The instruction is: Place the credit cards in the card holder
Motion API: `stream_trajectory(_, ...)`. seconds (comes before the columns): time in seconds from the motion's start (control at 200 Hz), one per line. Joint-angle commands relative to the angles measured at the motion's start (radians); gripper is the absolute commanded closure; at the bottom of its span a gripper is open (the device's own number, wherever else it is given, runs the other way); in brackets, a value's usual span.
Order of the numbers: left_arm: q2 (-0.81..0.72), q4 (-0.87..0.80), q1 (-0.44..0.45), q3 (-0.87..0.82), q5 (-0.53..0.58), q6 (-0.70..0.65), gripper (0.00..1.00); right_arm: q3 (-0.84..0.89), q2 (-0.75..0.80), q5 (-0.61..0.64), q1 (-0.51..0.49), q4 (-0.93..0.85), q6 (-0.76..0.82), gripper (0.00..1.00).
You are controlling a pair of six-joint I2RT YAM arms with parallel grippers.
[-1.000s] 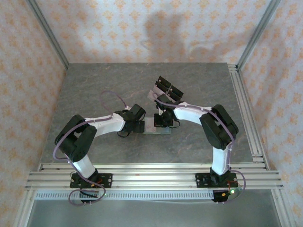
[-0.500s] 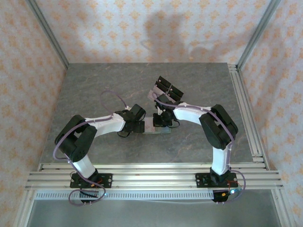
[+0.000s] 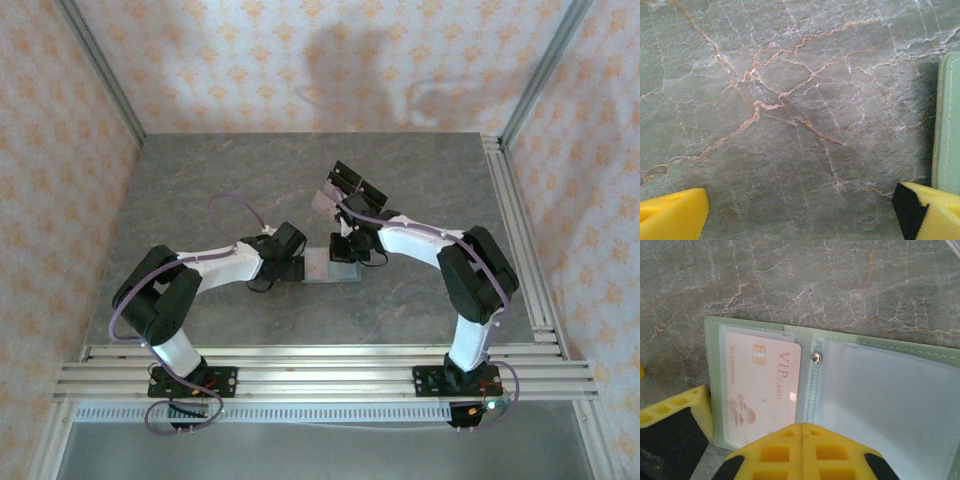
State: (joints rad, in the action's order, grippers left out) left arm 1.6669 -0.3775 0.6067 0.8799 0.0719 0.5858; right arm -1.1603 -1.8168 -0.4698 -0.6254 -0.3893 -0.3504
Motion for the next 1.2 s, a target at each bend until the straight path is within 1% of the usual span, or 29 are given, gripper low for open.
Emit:
stream_trajectory(0.0, 0.022, -0.036, -0.005, -0.009, 0.019, 0.01, 0.03, -0.038, -0.036, -0.008, 0.0, -0.001, -0.001, 0.99)
stream_trajectory(0.14, 0.035, -0.028, -0.005, -0.01, 0.014, 0.008, 0.03, -0.053, -0.066, -0.012, -0.002, 0.002, 0.0, 1.0)
stream_trajectory(0.525, 0.046, -0.013, -0.005, -0.017, -0.003, 0.002, 0.03, -0.063, -0.111, -0.021, -0.014, 0.014, -0.006, 1.0)
stream_trajectory(0.966, 0.058, 0.007, -0.005, -0.022, -0.028, -0.004, 0.03, -0.127, -0.167, -0.039, -0.059, -0.012, 0.003, 1.0)
stream_trajectory(1.191, 0.056, 0.004, -0.005, -0.021, -0.028, -0.005, 0.04, -0.147, -0.161, -0.039, -0.067, -0.028, 0.006, 0.99)
